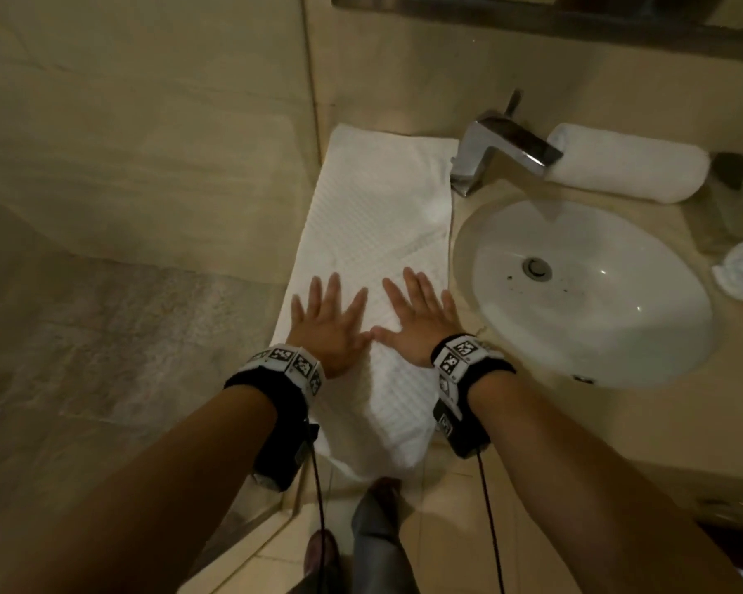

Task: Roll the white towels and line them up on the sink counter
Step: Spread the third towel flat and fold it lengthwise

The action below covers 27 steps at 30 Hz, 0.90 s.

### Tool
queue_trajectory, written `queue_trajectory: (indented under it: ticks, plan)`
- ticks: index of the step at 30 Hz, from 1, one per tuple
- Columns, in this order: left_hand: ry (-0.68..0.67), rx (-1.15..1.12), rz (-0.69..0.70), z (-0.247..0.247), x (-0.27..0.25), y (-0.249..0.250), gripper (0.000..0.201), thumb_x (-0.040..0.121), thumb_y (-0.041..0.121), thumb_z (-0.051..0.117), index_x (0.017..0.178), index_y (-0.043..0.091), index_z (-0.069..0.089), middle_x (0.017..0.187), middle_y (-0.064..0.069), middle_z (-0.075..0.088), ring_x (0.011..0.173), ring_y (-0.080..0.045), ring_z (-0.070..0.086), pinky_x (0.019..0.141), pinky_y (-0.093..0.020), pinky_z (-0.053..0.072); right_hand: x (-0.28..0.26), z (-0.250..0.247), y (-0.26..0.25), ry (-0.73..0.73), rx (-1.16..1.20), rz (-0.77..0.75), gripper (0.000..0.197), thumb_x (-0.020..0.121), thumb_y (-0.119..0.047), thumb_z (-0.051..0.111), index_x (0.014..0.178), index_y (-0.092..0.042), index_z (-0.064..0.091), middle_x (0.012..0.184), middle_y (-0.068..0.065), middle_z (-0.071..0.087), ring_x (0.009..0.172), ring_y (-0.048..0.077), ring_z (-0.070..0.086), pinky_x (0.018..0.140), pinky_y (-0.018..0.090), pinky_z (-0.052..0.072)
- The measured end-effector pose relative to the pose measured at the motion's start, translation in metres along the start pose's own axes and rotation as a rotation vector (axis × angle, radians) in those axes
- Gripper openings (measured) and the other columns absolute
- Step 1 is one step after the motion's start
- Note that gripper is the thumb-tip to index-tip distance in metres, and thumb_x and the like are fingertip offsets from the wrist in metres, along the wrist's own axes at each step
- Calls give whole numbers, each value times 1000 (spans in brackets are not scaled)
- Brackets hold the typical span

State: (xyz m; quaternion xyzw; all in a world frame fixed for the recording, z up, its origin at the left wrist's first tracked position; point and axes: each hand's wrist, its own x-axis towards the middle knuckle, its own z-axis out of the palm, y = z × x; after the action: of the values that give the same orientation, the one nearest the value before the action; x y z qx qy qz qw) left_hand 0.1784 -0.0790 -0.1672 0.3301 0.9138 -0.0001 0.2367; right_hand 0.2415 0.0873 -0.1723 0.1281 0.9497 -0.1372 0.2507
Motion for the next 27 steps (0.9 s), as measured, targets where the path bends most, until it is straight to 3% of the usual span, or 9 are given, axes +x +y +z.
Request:
queue_trajectory:
  ticks: [5,8,11,13,17,20,23,25,27]
  plan:
    - [-27,16,-26,1,3,13,70,94,63,19,150,36,-13,156,-9,-28,142,-34,-26,116,-58,-7,-2,3,8,14,2,23,83,87,-74,27,148,-41,-20,153,-7,-37,142,14,-31,117,48,-14]
    - [-78,54,-21,-17,6,14,82,88,69,35,152,35,-4,159,-12,-12,146,-38,-10,115,-58,11,-4,-1,7,3,24,20,88,84,-76,30,148,-41,-17,154,-7,-35,144,14,-29,117,49,-11]
    - [-84,74,-3,-56,23,13,73,83,58,57,144,31,30,143,-12,29,130,-37,30,101,-48,40,-7,-15,3,80,66,30,88,78,-74,44,150,-41,5,161,-6,-9,148,20,-5,118,50,5]
    - [-106,36,-6,-84,45,10,61,88,46,58,140,23,36,135,-13,42,122,-36,43,97,-44,44,-3,-31,0,158,59,48,71,81,-67,46,143,-40,27,151,1,20,139,26,20,109,47,21]
    - [-149,-194,-142,-121,87,3,83,95,34,55,152,14,-1,126,-22,58,102,-33,63,85,-38,51,27,-60,11,73,381,134,57,96,-53,35,150,-36,21,155,5,23,137,28,33,109,43,30]
    - [-278,-321,-185,-130,100,-1,89,96,29,55,151,19,-13,115,-24,65,65,-22,65,56,-30,55,54,-81,20,23,437,171,61,99,-44,34,154,-31,10,157,5,27,137,29,36,109,39,34]
    - [-410,-234,-190,-138,117,-3,66,95,26,56,150,9,22,116,-20,66,80,-22,70,66,-26,55,83,-108,13,50,342,254,53,98,-41,34,146,-19,28,141,11,47,123,31,50,98,39,43]
    - [-483,-178,-180,-152,138,-6,35,98,28,49,110,-1,64,108,-16,71,82,-19,71,82,-23,54,105,-126,6,93,367,284,46,98,-36,36,137,-11,39,138,14,46,121,32,51,96,39,44]
    - [-605,-198,-187,-165,157,-7,37,101,27,43,92,-3,64,112,-17,69,92,-23,70,88,-27,53,130,-141,-1,153,431,235,42,97,-26,42,137,-12,41,141,14,40,123,32,49,98,38,44]
